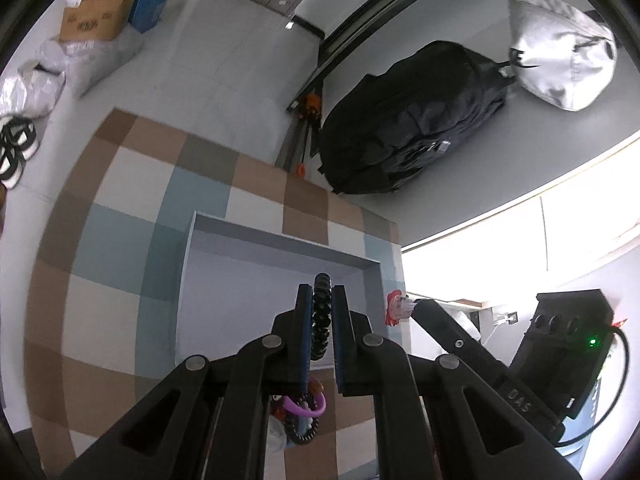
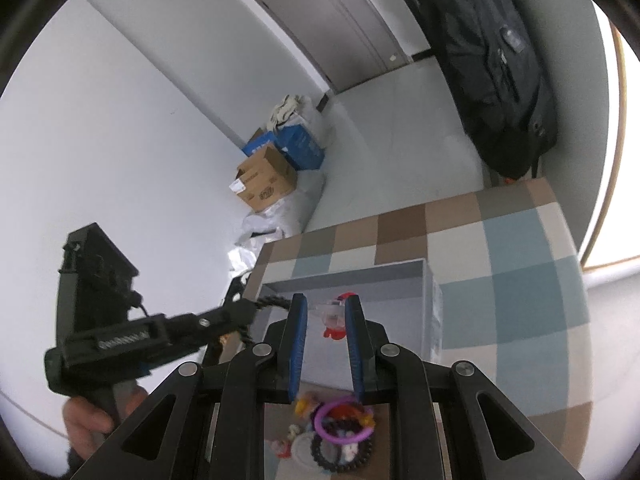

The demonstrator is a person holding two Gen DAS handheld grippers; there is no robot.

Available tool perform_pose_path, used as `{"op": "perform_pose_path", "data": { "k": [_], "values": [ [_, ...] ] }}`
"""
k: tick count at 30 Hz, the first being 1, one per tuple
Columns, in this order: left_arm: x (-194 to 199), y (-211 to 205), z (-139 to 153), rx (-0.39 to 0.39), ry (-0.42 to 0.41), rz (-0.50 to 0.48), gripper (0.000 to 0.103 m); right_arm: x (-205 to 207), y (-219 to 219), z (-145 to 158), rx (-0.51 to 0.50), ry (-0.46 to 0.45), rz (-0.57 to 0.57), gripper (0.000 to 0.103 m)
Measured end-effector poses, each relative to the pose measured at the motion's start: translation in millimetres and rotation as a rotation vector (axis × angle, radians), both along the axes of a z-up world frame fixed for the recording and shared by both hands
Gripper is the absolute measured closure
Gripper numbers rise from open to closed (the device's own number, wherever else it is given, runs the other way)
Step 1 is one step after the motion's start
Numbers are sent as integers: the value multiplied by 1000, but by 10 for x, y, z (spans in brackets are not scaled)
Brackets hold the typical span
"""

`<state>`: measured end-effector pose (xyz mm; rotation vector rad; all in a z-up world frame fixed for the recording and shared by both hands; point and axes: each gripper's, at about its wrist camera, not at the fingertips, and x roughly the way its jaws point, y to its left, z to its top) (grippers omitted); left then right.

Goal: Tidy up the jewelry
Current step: 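Carry the black bracelet into the grey box and open the left tool, then withdraw the left tool and grasp the red gear-shaped pacifier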

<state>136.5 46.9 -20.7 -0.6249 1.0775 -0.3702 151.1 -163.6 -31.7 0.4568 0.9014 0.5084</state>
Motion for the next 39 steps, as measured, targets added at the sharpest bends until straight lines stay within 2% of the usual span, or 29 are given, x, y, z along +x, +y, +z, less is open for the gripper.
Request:
{"op": "perform_pose_path", "data": {
  "k": [5,6,7,8,9,10,11,13,15,19,22,31,37,39],
  "values": [
    [112,-33,-74,-18,7,-9,96,143,108,-126,4,49,24,81],
    [134,-38,-58,-9,4,-10,93,179,131,-141,-1,54,32,69],
    [160,-42,-43,-6,0,-12,76,204,148,-149,-4,56,41,59],
    [168,-27,-26,-23,-12,-12,48,213,150,-137,-1,46,41,43],
    [168,-2,-24,-34,-20,-4,36,204,137,-106,4,25,29,34],
    [156,36,2,-45,-43,19,30,187,116,-62,7,1,17,30],
    [132,77,36,-54,-71,40,30,169,96,-17,11,-24,15,25],
    [128,104,65,-48,-74,40,30,130,64,53,9,-60,10,22],
    [102,125,67,-39,-74,48,30,93,37,88,2,-83,7,14],
    [62,116,49,11,-62,57,30,36,-20,112,-18,-106,-4,8],
    [8,145,32,52,-58,76,30,2,-100,125,-20,-115,-29,0],
    [-231,159,120,204,-122,131,29,-148,-175,137,-65,-124,-52,0],
    [-450,73,156,326,-172,110,29,-354,-129,206,-139,-191,-54,0],
    [-524,76,141,344,-178,106,29,-412,-121,220,-161,-208,-61,0]
  ]
}}
